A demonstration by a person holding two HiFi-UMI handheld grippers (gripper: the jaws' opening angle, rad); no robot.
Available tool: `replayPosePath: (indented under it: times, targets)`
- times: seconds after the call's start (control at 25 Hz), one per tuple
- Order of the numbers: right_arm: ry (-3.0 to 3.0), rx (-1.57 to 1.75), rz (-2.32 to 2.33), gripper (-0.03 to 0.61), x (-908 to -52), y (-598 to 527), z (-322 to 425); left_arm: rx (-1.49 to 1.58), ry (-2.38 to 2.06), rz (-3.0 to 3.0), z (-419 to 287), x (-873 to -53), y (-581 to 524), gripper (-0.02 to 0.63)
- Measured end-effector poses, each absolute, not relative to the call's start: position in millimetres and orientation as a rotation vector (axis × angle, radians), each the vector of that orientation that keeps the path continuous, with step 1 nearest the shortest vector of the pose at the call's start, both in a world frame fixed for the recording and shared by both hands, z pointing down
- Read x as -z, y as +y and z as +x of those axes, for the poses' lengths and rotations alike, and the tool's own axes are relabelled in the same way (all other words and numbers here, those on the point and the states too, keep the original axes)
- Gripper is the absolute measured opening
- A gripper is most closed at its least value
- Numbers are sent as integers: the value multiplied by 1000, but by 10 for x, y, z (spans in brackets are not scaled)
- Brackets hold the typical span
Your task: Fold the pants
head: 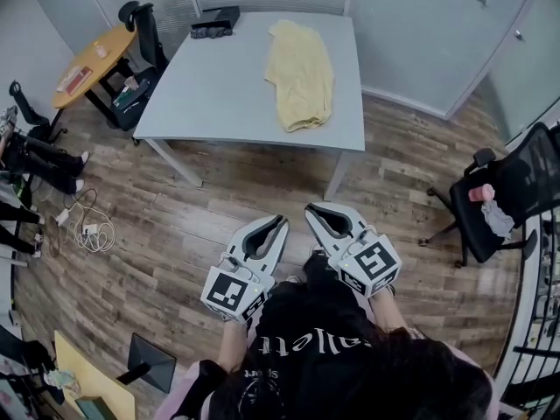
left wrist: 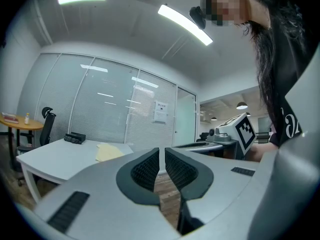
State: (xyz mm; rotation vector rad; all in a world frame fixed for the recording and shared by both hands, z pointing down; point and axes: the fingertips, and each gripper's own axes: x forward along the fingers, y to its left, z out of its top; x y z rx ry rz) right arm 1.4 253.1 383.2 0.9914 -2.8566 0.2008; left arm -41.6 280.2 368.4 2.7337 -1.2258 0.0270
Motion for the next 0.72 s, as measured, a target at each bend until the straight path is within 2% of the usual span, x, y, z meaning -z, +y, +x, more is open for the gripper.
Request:
replayPosePath:
  times: [0.4, 0.72]
  targets:
    - [-2841, -241, 989, 29, -3944, 2128, 17, -42, -1244, 2707, -470, -3777, 2499, 54]
    - [-2861, -258, 918, 29, -4058, 1410, -168, -63, -1322, 2651, -694, -3882, 1821, 54]
